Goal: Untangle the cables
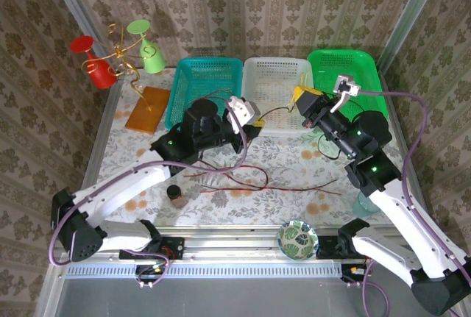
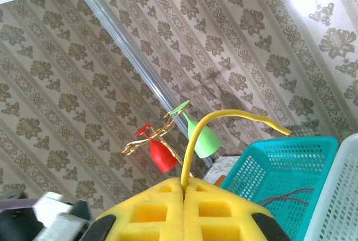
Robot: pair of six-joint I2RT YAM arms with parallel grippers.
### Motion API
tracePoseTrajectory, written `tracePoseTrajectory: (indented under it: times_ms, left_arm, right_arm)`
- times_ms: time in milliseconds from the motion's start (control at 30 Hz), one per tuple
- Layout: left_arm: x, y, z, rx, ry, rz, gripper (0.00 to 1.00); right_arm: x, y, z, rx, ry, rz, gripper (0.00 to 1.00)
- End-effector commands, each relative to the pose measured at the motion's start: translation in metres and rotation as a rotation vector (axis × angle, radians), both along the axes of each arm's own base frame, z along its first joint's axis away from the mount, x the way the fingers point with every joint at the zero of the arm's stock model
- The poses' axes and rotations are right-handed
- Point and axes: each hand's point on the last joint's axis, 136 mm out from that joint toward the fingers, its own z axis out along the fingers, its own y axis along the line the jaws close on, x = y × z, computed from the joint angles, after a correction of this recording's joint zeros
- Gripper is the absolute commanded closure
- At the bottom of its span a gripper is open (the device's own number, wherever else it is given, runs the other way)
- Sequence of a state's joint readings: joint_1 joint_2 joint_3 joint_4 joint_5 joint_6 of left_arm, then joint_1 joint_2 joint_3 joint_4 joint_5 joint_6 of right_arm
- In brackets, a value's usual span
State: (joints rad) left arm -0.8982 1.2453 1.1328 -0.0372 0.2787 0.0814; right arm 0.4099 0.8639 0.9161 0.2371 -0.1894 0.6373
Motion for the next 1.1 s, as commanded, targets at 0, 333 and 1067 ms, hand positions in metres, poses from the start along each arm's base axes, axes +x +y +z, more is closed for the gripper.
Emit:
tracePoseTrajectory:
  times_ms: [0,333,1067]
  left_arm:
    - [-0.003,0.016,0.022,-0.024,-0.063,0.053,1.0]
    - [-0.028,0.001,0.056,-0.026,-0.148,-0.029,1.0]
    - [0.022,0.12,0.031,0.084,-0.085,0.426,1.0]
  right_arm:
    - [0.004,-0.01,-0.003,0.017,0.001,-0.052,1.0]
    - [0.044,-0.002,-0.074,0.018,0.177,-0.074,1.0]
    - [0.046,-0.098,-0.111,0.024,0.274,-0.323,1.0]
